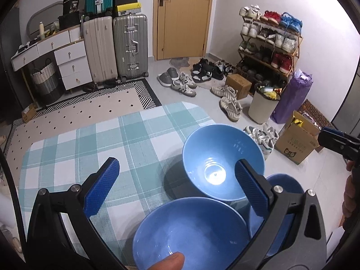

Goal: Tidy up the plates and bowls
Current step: 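Move both tools toward the nearest blue bowl rim, then close both tools on opposite sides of the blue bowl rim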

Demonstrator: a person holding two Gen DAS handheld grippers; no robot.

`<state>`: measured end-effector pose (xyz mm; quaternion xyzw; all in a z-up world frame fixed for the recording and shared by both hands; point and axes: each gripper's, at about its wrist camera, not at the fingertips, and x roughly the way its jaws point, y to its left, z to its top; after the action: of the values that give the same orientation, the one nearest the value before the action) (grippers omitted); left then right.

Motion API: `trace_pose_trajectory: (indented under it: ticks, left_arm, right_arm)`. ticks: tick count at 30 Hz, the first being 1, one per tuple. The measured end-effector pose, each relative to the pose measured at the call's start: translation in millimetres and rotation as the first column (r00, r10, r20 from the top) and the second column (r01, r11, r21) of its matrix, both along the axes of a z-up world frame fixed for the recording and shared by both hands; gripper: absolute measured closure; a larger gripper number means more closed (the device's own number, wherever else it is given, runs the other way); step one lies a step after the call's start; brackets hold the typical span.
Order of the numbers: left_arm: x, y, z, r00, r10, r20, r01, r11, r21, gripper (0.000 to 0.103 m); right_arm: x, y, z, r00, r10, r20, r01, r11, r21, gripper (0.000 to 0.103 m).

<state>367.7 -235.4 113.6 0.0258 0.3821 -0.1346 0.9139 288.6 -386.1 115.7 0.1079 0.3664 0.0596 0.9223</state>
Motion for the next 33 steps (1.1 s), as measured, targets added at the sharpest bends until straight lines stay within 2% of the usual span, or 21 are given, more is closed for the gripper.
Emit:
trace_pose_trajectory:
  ticks: [9,14,18,24,28,33]
  left_arm:
    - [30.7,-5.4,-40.1,0.998,0.003,-0.058,-0.002,1.0,0.011,0.001]
    - [51.6,-4.2,-59.9,0.996,0.017,-0.091,-0.015,1.0,0.013,0.001]
    - [65.3,-3.8,-74.0,0.993,0.025,-0.119,-0.022,1.0,0.019,0.001]
    - [81.3,-7.1,-96.9,0.987,0.019,-0.162,-0.014,0.999,0.029,0.001]
    - [90.6,-11.3,-110.4,0.983,0.004,-0.185,0.002,1.0,0.03,0.009]
    - [97.9,-13.6,-123.6,0.976,-0.003,-0.218,0.008,1.0,0.024,0.026]
  right_arm:
    - [25.2,5.7,-25.5,0.998,0.017,-0.058,-0.017,1.0,0.005,0.002]
    - [39.1,6.5,-37.6,0.996,0.025,-0.091,-0.024,1.0,0.007,0.006]
    - [51.4,9.0,-51.0,0.991,0.041,-0.128,-0.039,0.999,0.019,0.017]
    - [65.6,10.4,-71.7,0.983,0.051,-0.175,-0.046,0.998,0.031,0.023]
    - [73.8,12.8,-85.2,0.977,0.054,-0.207,-0.048,0.998,0.034,0.03]
    - [82.1,13.6,-99.5,0.968,0.065,-0.242,-0.054,0.997,0.051,0.038]
